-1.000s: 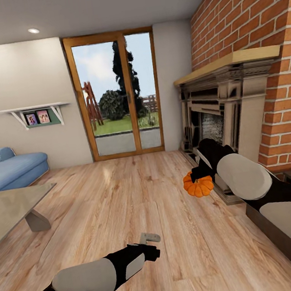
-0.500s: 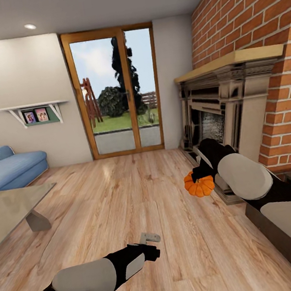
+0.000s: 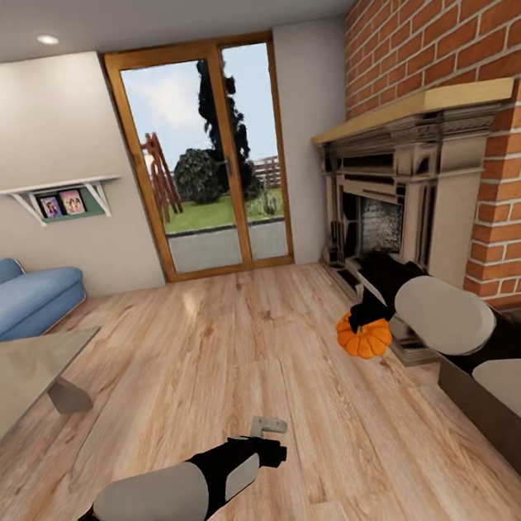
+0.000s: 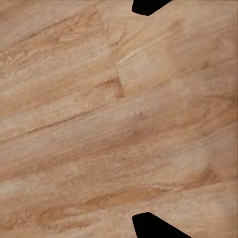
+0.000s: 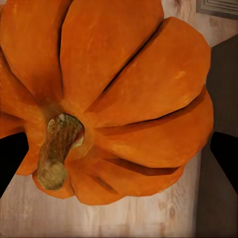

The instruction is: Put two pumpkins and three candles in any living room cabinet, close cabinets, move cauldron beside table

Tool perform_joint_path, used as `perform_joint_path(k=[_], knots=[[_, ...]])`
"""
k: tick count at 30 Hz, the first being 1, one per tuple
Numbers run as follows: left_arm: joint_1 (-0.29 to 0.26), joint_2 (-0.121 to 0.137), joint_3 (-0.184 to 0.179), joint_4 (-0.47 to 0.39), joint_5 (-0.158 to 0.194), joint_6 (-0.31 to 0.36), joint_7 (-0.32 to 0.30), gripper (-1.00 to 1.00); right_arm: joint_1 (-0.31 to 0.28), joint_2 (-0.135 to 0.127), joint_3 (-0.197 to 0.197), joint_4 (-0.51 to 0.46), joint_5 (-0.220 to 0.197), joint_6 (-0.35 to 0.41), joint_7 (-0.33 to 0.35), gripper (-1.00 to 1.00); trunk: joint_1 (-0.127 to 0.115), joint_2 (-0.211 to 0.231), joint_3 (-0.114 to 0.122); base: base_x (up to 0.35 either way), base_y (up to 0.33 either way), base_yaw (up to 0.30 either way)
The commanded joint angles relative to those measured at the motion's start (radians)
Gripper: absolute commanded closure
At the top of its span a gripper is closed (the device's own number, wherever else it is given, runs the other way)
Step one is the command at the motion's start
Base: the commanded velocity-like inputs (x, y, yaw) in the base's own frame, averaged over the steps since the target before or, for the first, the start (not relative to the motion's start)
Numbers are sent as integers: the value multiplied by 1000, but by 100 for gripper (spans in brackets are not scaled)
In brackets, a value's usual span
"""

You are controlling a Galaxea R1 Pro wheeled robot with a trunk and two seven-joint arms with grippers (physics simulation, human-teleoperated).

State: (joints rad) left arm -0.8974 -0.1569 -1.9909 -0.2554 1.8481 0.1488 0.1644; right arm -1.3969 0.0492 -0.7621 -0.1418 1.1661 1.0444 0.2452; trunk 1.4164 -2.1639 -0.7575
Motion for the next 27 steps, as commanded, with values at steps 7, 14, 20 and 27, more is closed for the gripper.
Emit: perform_joint_path(k=[7,14,20,27], knots=[[-1,-1,-3,-3,3,1,6,-100,-1,-33,-2,17,11,3,8,100,-23,42,6,0,0,0],[-1,-1,-3,-4,3,0,6,-100,-1,-113,-10,88,11,3,9,100,-23,42,-3,0,0,0],[-1,-1,-3,-4,3,-1,6,-100,-1,-238,-17,154,8,3,64,100,-23,42,-4,0,0,0],[-1,-1,-3,-4,3,-2,6,-100,-1,-376,8,161,52,-1,321,100,-23,42,-4,0,0,0]])
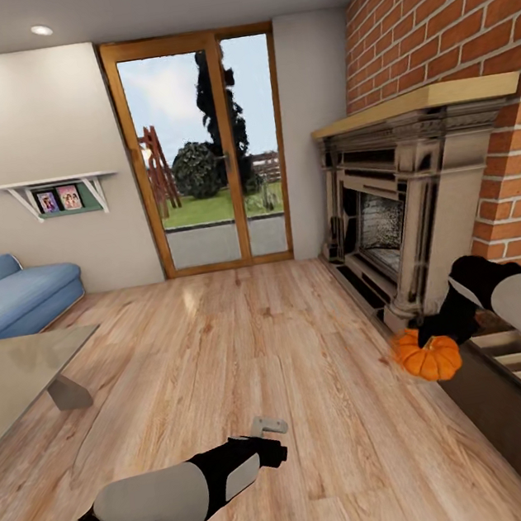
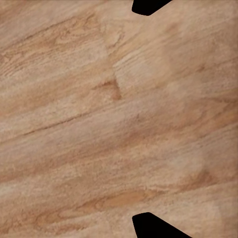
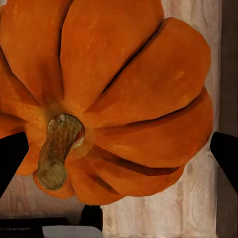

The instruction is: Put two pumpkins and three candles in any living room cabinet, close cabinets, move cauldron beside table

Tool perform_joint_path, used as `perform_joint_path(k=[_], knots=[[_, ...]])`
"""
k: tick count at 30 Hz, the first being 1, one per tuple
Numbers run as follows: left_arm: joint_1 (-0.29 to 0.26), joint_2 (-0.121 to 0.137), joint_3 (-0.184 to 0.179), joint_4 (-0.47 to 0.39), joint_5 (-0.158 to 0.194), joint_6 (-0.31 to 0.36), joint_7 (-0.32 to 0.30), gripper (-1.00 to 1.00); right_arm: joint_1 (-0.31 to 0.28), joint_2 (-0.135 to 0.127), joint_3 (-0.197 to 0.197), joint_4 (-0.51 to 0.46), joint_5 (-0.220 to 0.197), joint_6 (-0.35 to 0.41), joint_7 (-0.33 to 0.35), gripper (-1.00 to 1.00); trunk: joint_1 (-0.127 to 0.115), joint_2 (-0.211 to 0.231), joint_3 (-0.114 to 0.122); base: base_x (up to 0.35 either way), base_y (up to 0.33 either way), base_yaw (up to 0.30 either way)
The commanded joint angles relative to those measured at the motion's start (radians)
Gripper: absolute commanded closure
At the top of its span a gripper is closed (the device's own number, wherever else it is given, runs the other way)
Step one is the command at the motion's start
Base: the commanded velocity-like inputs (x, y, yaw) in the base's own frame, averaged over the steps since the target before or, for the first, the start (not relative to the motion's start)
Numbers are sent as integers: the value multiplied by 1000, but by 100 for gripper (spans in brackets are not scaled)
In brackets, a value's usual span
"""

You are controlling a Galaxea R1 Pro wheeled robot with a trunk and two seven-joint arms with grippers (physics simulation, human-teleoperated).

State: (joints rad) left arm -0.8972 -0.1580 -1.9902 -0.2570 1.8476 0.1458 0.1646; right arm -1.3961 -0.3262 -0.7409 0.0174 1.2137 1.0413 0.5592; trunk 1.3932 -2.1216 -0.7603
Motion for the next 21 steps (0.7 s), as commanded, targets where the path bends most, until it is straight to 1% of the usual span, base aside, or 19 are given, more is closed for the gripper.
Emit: perform_joint_path(k=[1,2,4,7,12,16,21], knots=[[-1,0,-4,-2,4,2,6,-100,-1,-15,-5,1,23,1,36,100,0,-1,-1,0,0,0],[-1,0,-4,-2,4,2,6,-100,-1,-20,-2,-1,31,1,49,100,0,-1,-1,0,0,0],[-1,1,-3,-2,4,2,6,-100,-1,-32,7,-7,55,-1,106,100,0,-1,-1,0,0,0],[-1,1,-4,-2,4,1,6,-100,-1,-41,11,-16,67,-1,167,100,0,-1,-1,0,0,0],[-1,1,-4,-1,4,1,5,-100,-1,-51,13,-44,70,-2,213,100,0,-1,-1,0,0,0],[-2,2,-4,-1,4,0,5,-100,-1,-59,14,-53,73,-8,262,100,0,-1,-1,0,0,0],[-2,1,-4,-2,4,0,5,-100,-1,-66,15,-54,76,-12,295,100,0,-1,-1,0,0,0]])
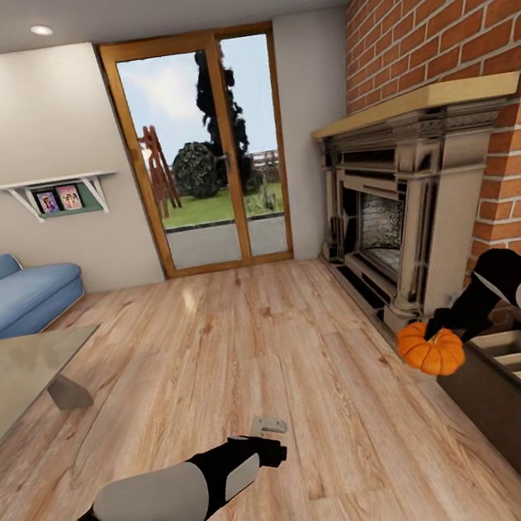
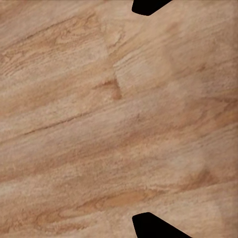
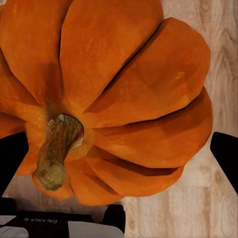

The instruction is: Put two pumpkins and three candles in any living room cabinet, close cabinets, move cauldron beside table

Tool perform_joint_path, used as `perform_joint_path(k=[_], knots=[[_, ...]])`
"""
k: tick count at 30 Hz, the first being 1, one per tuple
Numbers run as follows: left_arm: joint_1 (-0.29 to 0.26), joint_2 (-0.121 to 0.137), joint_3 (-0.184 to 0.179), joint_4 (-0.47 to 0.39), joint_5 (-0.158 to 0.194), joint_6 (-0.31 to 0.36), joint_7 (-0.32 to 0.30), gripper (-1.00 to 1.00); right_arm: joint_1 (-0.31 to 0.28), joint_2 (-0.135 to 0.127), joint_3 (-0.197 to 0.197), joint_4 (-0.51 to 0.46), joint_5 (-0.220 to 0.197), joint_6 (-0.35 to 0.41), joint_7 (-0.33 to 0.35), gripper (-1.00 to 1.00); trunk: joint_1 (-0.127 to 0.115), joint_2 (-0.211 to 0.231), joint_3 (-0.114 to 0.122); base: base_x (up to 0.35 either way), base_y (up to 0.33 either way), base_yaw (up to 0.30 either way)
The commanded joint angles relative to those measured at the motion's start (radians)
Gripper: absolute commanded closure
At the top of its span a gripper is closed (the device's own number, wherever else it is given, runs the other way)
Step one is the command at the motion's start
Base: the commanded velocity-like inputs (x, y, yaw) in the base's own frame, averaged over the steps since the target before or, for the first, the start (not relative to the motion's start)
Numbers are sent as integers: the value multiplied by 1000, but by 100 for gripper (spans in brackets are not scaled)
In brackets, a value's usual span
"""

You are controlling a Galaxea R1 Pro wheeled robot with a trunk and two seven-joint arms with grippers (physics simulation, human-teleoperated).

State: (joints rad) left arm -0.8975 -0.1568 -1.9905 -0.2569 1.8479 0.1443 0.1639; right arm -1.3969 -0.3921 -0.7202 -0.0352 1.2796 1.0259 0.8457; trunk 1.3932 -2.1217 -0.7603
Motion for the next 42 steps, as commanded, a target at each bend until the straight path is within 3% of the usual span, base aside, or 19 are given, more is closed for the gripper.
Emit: perform_joint_path(k=[1,6,18,25,32,42], knots=[[-1,0,-4,-2,4,1,5,-100,-1,-1,-6,0,11,3,20,100,0,-1,-1,0,0,0],[-1,-1,-4,-2,4,1,6,-100,-1,-1,-6,6,16,-1,92,100,0,-1,-1,0,0,0],[-1,-1,-4,-2,4,1,5,-100,-1,-8,-5,-16,22,-17,350,100,0,-1,-4,0,0,0],[-1,0,-3,-2,4,1,5,-100,-1,-8,-5,-105,21,-17,401,100,0,-1,-4,0,0,-12],[-1,-1,-3,-2,4,1,5,-100,-1,-17,8,-128,24,-18,481,100,0,-1,-4,0,0,-203],[-1,0,-3,-1,4,1,5,-100,-1,-20,32,-142,23,-18,501,100,0,-1,-4,0,0,-188]])
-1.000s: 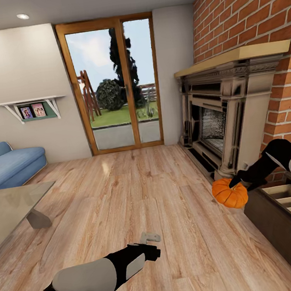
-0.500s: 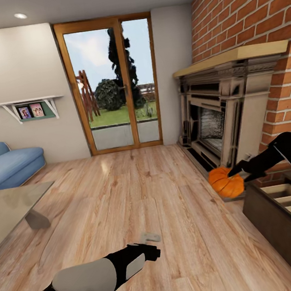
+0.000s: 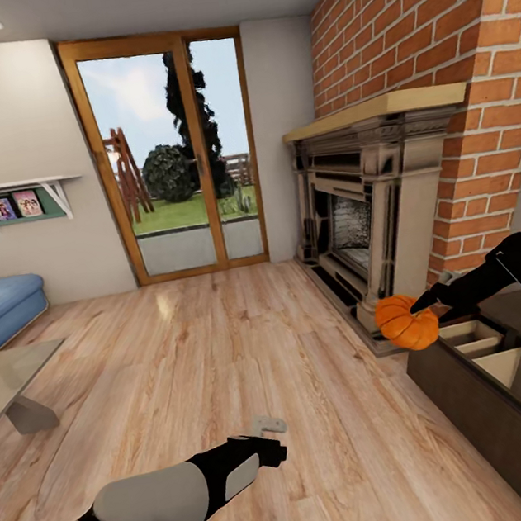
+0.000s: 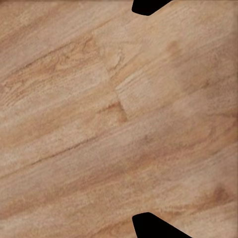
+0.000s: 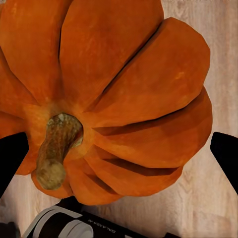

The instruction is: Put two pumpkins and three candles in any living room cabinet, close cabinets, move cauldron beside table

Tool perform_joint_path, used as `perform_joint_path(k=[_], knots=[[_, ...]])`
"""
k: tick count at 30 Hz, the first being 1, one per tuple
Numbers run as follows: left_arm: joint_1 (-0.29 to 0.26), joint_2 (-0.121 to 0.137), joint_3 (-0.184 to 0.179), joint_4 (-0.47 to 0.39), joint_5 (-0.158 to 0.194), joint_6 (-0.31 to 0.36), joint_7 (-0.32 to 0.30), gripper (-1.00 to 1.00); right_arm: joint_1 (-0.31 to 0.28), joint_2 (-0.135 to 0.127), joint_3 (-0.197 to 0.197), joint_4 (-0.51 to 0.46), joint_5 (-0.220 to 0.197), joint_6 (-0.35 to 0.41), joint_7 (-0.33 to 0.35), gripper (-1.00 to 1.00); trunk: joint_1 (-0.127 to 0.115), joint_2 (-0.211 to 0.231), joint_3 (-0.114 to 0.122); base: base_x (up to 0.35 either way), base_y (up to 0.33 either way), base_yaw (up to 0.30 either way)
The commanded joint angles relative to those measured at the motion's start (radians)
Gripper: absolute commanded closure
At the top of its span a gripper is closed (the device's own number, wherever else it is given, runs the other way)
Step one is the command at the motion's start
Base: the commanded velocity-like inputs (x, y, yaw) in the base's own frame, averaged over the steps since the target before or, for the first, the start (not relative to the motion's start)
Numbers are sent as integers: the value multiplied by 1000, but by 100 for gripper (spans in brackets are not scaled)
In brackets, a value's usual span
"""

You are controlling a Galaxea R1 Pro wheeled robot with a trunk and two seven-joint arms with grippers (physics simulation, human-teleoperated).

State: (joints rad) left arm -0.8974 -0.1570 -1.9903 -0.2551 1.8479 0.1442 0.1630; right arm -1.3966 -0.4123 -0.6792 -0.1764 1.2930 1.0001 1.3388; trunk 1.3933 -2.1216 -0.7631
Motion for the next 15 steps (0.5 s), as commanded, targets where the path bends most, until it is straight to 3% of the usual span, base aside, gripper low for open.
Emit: perform_joint_path(k=[1,10,15], knots=[[-1,0,-3,-2,4,1,6,-100,-1,0,-9,-1,9,8,7,100,0,-1,-1,0,0,-27],[-1,0,-4,-1,4,1,6,-100,-1,0,-8,-2,5,-21,8,100,0,-1,-1,0,0,-19],[-1,0,-4,-2,4,0,6,-100,-1,-3,-7,-54,5,-25,11,100,0,-1,2,0,0,-191]])
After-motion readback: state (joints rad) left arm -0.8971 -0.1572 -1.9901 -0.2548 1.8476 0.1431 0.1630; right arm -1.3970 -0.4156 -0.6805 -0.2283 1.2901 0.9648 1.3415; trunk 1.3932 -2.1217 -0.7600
